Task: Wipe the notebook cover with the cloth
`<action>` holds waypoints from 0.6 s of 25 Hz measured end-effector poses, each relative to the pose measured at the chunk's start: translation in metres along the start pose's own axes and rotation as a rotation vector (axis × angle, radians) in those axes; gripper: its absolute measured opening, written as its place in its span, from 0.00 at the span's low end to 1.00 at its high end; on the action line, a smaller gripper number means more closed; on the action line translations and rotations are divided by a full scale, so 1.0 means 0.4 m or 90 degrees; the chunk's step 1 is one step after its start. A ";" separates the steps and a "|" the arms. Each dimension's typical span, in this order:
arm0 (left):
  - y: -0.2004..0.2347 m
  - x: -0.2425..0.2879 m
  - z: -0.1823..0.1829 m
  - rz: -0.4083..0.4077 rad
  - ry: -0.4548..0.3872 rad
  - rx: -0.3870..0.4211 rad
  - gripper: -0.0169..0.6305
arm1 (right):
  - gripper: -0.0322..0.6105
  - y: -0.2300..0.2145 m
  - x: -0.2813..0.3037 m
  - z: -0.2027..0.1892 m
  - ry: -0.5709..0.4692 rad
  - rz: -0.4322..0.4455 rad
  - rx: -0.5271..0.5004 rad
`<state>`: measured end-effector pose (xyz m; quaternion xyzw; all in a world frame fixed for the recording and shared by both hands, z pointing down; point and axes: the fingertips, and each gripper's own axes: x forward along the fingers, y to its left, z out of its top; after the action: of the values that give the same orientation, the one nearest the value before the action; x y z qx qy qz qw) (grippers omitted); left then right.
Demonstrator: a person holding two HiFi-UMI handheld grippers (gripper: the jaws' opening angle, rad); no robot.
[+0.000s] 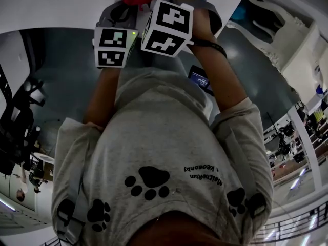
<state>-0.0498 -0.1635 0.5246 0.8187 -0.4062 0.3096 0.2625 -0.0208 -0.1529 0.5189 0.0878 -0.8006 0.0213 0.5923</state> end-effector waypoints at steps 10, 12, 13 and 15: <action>0.014 -0.009 -0.004 0.004 -0.006 -0.003 0.02 | 0.12 0.008 0.028 -0.004 0.066 0.007 -0.015; 0.010 -0.002 -0.001 0.004 -0.006 -0.002 0.02 | 0.12 0.002 0.023 -0.034 0.071 0.009 -0.005; 0.008 0.000 0.000 0.005 -0.006 -0.002 0.02 | 0.12 0.000 0.018 -0.052 0.074 0.010 0.001; 0.005 0.001 0.001 0.006 -0.005 -0.001 0.02 | 0.12 0.000 0.008 -0.089 0.080 0.012 0.013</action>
<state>-0.0512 -0.1652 0.5250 0.8178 -0.4115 0.3072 0.2600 0.0121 -0.1482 0.5325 0.0845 -0.7623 0.0405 0.6404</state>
